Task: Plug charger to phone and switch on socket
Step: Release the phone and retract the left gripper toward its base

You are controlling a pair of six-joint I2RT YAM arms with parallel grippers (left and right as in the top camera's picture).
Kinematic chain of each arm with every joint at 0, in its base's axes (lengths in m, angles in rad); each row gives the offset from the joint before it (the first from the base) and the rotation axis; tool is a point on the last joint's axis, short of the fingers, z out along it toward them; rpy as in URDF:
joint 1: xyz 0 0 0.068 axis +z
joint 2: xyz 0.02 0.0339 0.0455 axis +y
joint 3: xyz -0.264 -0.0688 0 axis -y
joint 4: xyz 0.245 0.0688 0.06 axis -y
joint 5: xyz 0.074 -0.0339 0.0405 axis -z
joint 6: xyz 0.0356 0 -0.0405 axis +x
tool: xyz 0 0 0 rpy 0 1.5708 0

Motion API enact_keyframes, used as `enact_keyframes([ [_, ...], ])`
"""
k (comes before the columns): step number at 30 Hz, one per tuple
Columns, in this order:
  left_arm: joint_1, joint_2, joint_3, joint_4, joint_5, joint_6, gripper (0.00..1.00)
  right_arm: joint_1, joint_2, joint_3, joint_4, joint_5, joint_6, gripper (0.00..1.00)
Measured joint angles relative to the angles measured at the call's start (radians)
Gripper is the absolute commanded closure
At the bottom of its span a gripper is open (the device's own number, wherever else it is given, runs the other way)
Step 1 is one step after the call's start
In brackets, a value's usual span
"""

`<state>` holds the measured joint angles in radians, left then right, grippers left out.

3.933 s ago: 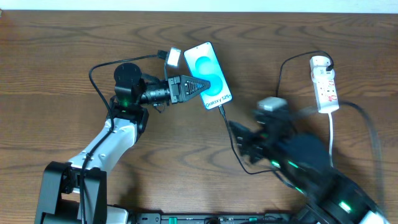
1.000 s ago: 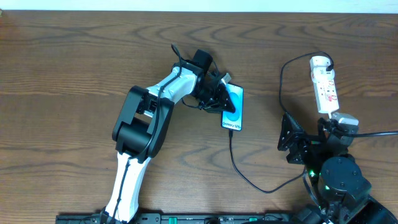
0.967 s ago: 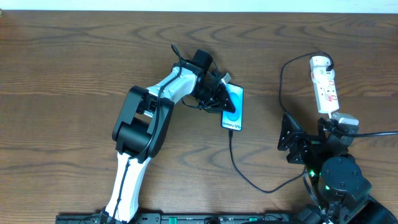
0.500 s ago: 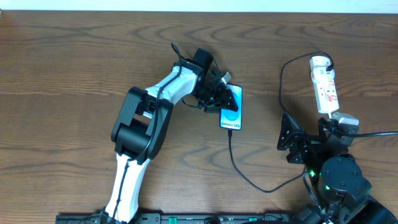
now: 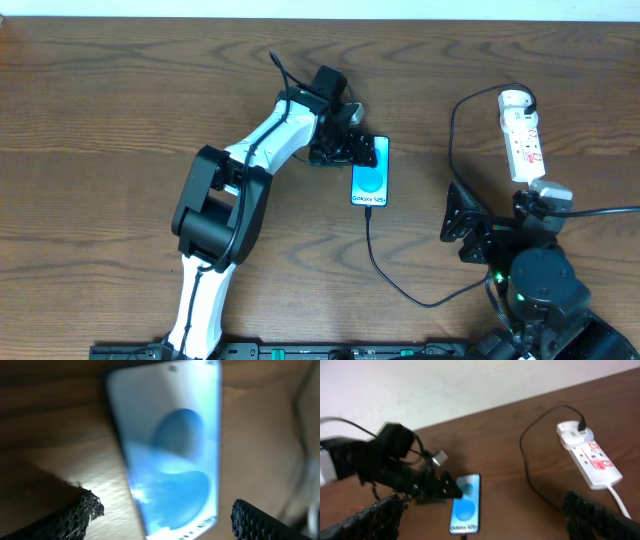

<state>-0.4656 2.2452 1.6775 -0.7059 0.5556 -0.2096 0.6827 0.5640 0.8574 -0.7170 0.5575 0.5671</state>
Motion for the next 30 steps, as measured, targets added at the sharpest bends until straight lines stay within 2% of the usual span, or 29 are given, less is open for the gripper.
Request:
enact_keyframes([
  [6,0.050,-0.034,-0.008,-0.111,-0.232,0.002,0.09,0.000,0.043,0.000,-0.071,0.000,0.000,0.01],
  [11,0.175,-0.156,-0.055,-0.171,-0.352,0.009,0.09,-0.001,0.096,0.000,-0.076,-0.009,0.000,0.01],
  [14,0.239,-0.364,-0.056,-0.182,-0.383,0.013,0.09,-0.004,0.156,0.000,-0.074,-0.056,0.000,0.01],
  [18,0.256,-0.645,-0.045,-0.209,-0.401,0.036,0.08,-0.004,0.259,0.000,-0.059,-0.126,0.000,0.01],
  [22,0.249,-0.822,-0.045,-0.289,-0.405,0.077,0.08,-0.004,0.377,0.000,-0.012,-0.166,0.000,0.01],
  [26,0.247,-1.017,-0.181,-0.282,-0.439,0.099,0.08,-0.004,0.471,-0.002,0.055,-0.213,0.000,0.01],
  [30,0.247,-1.202,-0.398,-0.170,-0.481,0.102,0.08,-0.004,0.543,-0.002,0.084,-0.256,0.000,0.01],
])
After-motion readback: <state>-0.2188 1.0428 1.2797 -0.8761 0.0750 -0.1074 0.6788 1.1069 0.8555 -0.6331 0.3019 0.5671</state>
